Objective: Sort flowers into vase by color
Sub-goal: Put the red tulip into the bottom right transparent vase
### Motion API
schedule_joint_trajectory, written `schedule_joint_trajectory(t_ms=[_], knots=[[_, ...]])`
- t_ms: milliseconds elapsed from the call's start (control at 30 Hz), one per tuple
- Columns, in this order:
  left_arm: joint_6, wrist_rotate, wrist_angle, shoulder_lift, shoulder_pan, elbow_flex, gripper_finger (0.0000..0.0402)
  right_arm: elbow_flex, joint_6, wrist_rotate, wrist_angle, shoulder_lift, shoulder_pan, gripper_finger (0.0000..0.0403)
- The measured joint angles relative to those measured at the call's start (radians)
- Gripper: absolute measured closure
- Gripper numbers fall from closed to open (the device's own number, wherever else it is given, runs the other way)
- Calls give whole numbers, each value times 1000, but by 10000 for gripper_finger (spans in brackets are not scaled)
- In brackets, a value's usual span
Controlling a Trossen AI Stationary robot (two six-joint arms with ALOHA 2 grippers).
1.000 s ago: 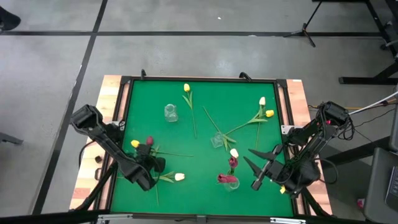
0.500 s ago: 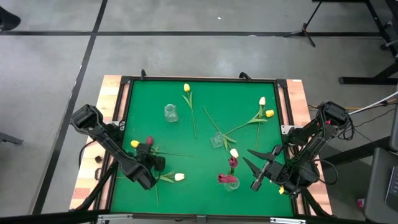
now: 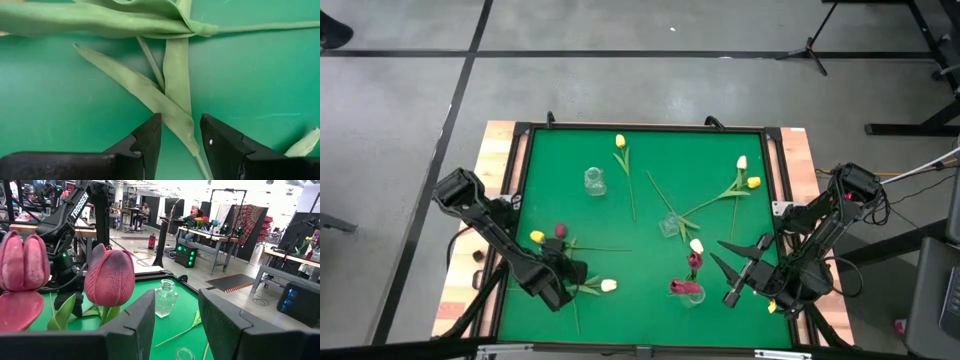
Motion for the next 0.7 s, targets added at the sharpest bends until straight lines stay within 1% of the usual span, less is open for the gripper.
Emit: schedule_joint_trajectory(t_ms=[133,333,467,567,700], knots=[[-10,-15,-5,7,11,0,268,0,0,0,0,0,0,251],[3,0,-10,63,38,6,268,0,0,0,0,0,0,251],[18,7,-16,75,50,7,272,0,0,0,0,0,0,251],[18,6,-22,76,51,7,293,0,0,0,0,0,0,251],[17,6,-30,78,51,5,343,0,0,0,0,0,0,251]])
